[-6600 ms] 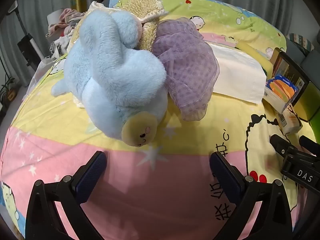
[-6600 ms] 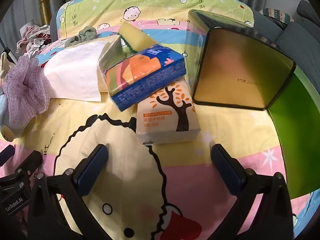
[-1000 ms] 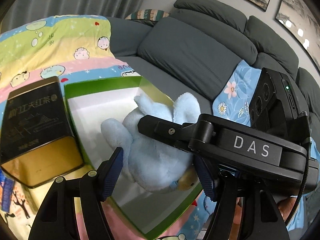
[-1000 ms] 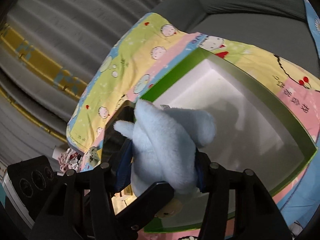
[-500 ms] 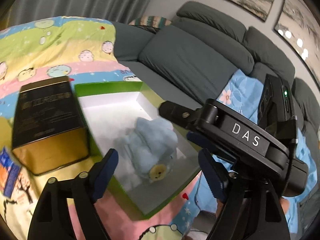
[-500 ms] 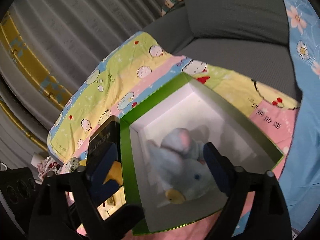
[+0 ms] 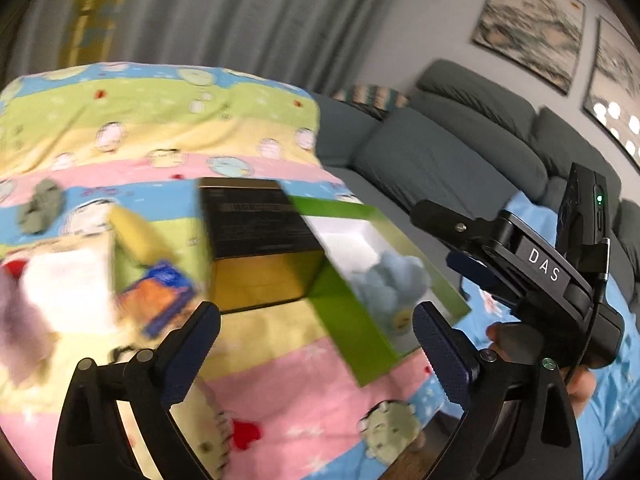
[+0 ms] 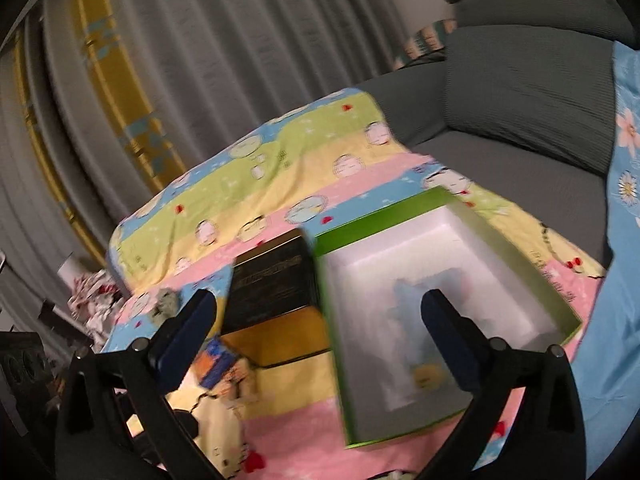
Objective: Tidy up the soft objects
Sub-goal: 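Withdraw the right tool from the box back toward the towel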
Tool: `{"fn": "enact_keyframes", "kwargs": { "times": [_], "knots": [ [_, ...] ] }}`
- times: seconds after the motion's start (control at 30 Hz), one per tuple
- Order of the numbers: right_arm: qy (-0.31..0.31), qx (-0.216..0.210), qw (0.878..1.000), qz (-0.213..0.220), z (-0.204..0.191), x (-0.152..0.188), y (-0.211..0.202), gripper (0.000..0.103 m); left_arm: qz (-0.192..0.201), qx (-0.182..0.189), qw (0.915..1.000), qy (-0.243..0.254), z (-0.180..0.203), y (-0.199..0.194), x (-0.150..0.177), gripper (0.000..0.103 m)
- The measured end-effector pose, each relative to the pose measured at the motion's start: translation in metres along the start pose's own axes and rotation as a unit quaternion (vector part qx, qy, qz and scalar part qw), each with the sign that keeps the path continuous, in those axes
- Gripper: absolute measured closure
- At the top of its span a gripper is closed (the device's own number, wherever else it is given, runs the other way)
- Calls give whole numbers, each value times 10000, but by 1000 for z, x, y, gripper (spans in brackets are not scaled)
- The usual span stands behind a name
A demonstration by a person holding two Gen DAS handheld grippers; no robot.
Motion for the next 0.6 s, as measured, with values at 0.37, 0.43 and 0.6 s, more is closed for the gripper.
{"fn": "enact_keyframes", "kwargs": {
  "times": [0.37,0.43,0.6],
  "knots": [
    [-774,-502,9929,-755,-85,54,22,1,159,-1505,9853,-787,-132,-66,28,6],
    [-898,-622,9902,-874,-99,64,24,1,62,-1641,9829,-829,-152,-73,39,6],
    [-939,-865,9855,-1119,-129,90,33,1,185,-1931,9744,-1137,-203,-94,69,6]
  ]
}}
Point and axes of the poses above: each gripper's, at about its wrist camera, not at the fingertips, and y roughly the way its jaws point, z to its right, x to its underside, the point moved 9 cm from there along y, roughly the way its jaws point, and after that the axes turned 4 degrees about z, right-handed, at the moved point
